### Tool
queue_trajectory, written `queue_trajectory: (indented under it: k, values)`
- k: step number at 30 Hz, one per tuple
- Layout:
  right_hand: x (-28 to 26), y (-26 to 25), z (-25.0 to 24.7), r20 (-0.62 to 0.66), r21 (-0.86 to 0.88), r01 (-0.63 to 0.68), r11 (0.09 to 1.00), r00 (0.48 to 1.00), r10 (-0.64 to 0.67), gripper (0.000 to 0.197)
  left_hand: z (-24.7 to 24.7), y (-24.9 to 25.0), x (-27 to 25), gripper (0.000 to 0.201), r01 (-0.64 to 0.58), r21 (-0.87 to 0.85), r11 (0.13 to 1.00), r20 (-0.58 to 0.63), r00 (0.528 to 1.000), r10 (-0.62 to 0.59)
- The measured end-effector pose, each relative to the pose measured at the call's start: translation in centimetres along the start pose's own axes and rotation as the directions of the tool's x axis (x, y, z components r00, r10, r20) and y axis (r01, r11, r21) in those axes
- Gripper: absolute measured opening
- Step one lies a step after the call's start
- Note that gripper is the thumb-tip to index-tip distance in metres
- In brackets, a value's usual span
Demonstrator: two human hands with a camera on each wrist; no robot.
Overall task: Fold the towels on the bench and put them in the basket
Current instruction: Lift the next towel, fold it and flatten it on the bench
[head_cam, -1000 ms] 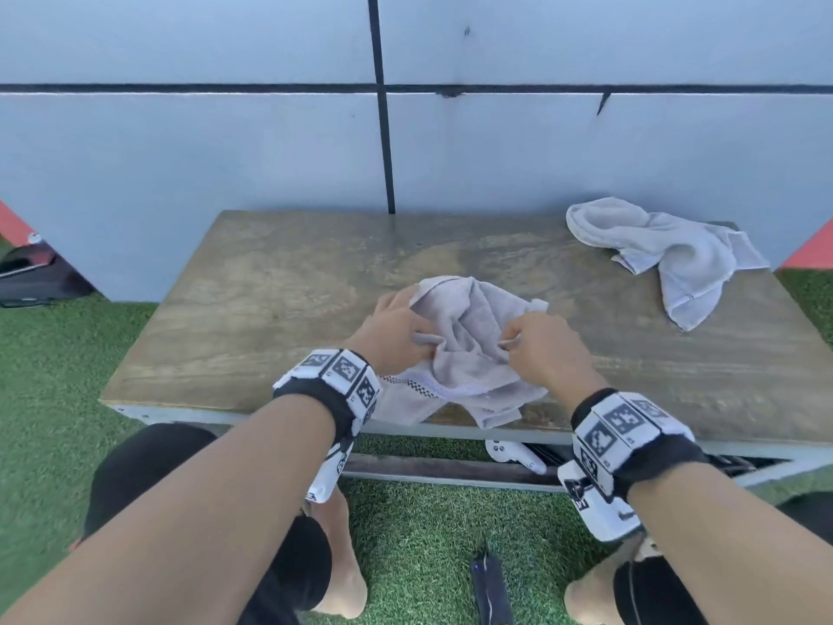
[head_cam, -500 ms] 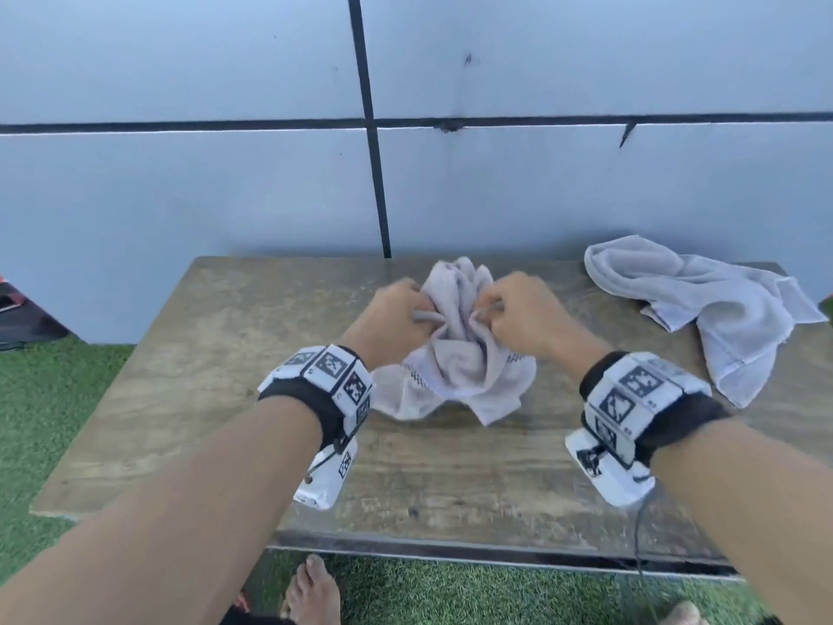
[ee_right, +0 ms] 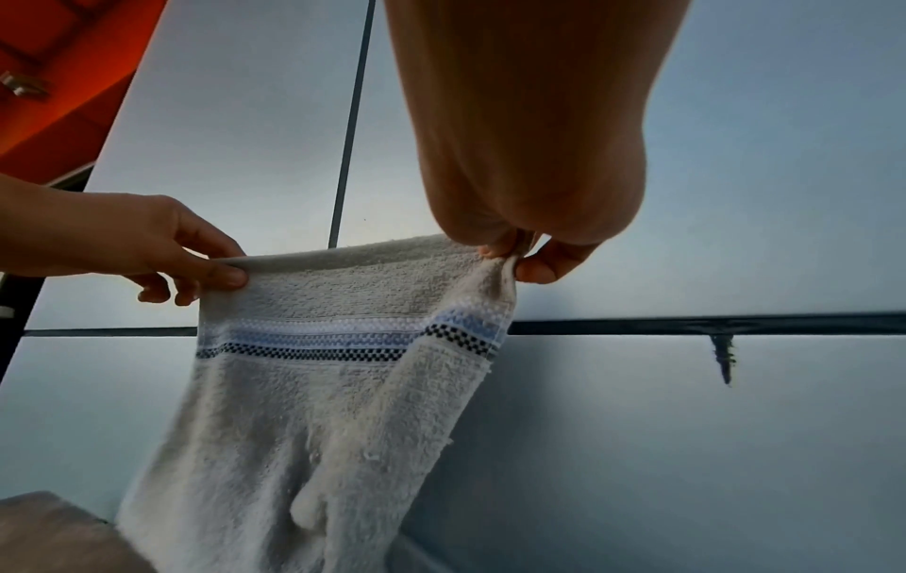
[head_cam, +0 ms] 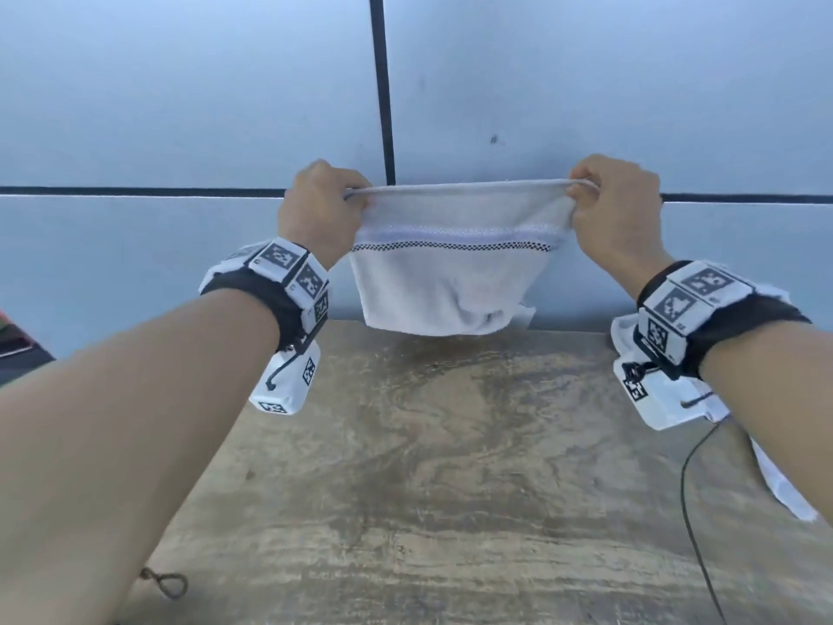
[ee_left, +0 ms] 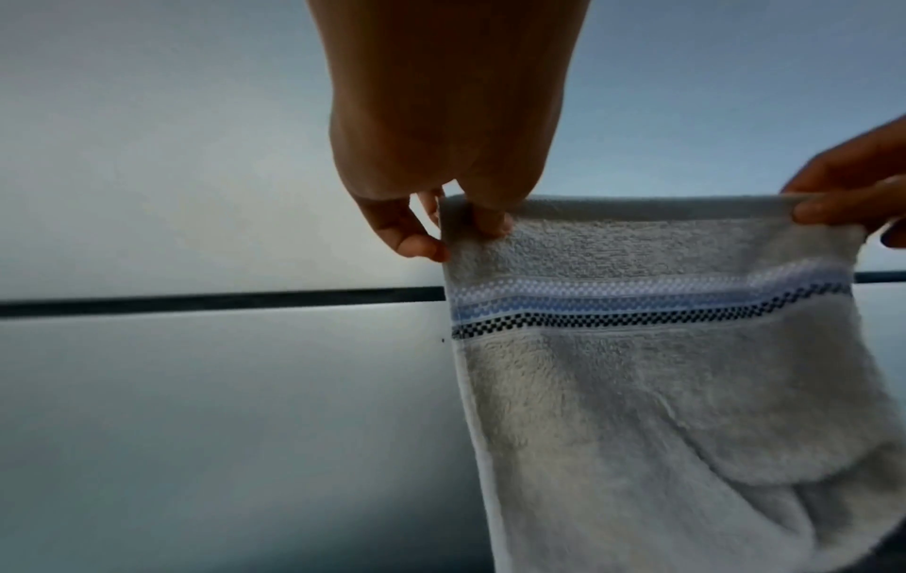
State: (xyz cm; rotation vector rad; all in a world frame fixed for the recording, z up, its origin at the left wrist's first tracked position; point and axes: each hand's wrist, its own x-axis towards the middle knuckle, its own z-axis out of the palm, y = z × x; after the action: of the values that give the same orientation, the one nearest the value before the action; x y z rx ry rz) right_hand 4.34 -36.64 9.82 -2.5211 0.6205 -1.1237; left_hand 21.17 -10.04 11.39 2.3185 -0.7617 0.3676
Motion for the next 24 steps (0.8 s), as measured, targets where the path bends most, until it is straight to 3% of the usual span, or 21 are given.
queue_trajectory:
  k: [3, 6, 8, 15, 20, 24]
  values:
    - [0.3, -0.3, 0.7, -0.008, 0.015, 0.002, 1.000, 1.000, -0.002, 0.014, -0.5, 0.4, 0.3, 0.021, 0.074, -0.102, 0.992, -0.013, 0.997, -0.076]
    - [0.7, -0.8, 0.7, -0.013, 0.021, -0.033, 0.999, 0.999, 0.033, 0.014, -0.5, 0.7, 0.4, 0.019, 0.230, -0.346, 0.910, 0.051, 0.973, -0.226]
    - [1.1, -1.1, 0.2, -0.015, 0.030, -0.070, 0.997, 0.997, 0.070, 0.014, -0.4, 0.9, 0.6, 0.018, 0.258, -0.441, 0.859, 0.050, 0.963, -0.264]
    - [1.0, -1.6, -2.1, 0.018, 0.101, -0.046, 0.994, 0.999, 0.045, 0.013, -1.5, 1.3, 0.2, 0.015, 0.117, -0.359, 0.926, -0.077, 0.985, -0.154]
    - [-2.1, -1.3, -3.2, 0.113, 0.139, -0.099, 0.985, 0.990, 0.083, 0.011, -2.5, 0.5, -2.8, 0.014, 0.085, -0.239, 0.967, -0.012, 0.996, -0.090]
    - [-6.1, -1.3, -4.1, 0.210, 0.106, -0.143, 0.984, 0.971, 0.118, 0.008, -3.1, -0.9, -6.6, 0.016, 0.099, -0.155, 0.983, 0.128, 0.989, -0.079]
